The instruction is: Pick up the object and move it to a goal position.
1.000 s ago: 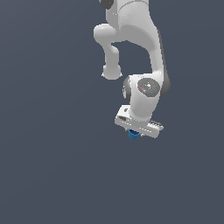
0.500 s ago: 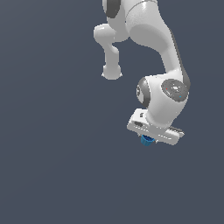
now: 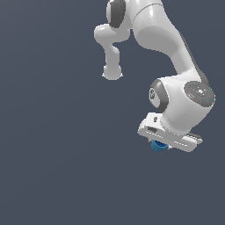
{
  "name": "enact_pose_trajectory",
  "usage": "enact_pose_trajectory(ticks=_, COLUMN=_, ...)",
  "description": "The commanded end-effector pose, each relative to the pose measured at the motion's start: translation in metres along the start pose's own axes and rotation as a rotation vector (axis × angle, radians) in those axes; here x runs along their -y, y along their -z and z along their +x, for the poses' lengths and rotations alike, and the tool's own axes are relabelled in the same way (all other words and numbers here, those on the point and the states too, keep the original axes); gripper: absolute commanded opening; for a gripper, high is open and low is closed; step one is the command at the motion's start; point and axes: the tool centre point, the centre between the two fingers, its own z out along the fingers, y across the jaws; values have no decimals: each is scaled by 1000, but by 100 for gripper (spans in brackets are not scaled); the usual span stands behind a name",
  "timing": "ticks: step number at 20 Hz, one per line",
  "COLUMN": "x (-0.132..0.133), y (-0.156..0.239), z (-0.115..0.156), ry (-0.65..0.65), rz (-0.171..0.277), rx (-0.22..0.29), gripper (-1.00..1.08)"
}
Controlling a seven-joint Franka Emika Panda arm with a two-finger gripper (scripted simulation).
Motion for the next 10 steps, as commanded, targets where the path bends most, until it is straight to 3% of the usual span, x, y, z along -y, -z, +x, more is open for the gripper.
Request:
enact_pose_trajectory(ticks=1, x=7, y=4, z=3, ry=-1, rz=1, rx=-1, gripper=-100)
enact_pose_trajectory(ticks=10, x=20, y=8, z=7, ry=0, rz=1, rx=0, gripper=-100)
